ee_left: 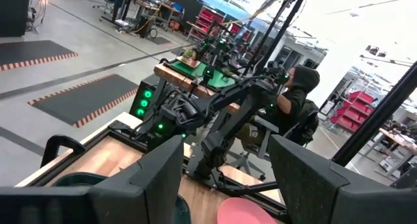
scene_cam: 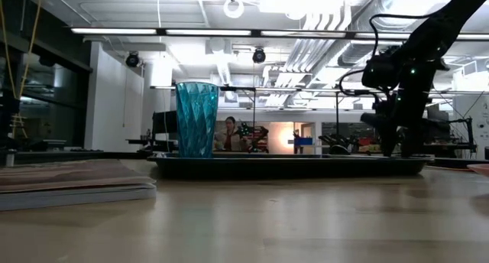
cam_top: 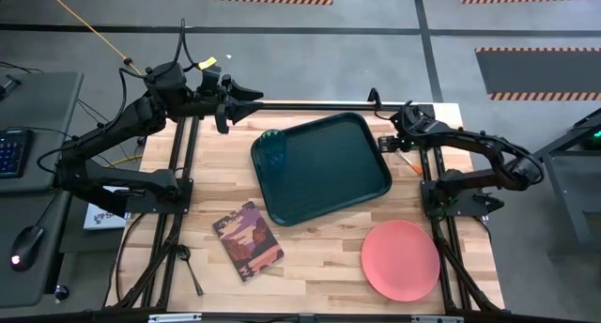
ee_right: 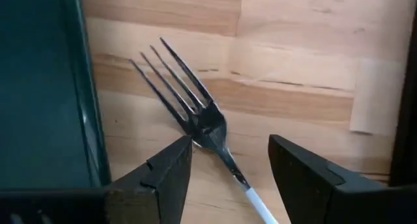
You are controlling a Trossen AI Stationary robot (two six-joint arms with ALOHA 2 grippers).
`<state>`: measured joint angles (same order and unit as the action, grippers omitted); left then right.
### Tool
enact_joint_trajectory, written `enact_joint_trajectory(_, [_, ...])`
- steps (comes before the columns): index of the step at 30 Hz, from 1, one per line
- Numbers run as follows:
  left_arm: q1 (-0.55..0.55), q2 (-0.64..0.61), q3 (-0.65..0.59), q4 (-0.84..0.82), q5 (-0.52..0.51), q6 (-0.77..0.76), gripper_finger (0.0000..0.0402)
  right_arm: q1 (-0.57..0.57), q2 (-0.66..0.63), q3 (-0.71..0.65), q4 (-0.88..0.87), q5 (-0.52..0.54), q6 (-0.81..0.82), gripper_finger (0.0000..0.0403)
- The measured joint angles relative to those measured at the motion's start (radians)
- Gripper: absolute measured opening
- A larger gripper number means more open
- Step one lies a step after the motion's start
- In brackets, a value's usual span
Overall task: Pick and place plate/cup/fork/spoon on tray
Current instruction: Put the orange fork on the black tray
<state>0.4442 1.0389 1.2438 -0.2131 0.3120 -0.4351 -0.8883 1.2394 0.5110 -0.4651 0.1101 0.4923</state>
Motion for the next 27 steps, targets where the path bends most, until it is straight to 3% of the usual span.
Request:
enact_joint_trajectory(9, [0.0,0.0,0.0,0.0,0.0,0.0,0.0216,0.0,-0.017,0.0,-0.107,-0.079,-0.242,0.0197])
enact_joint_trajectory(27, [0.0,0.0,0.0,0.0,-0.001,-0.01,0.0216,-0.002,0.1,0.022,-0.086,-0.054,-0.224,0.0185])
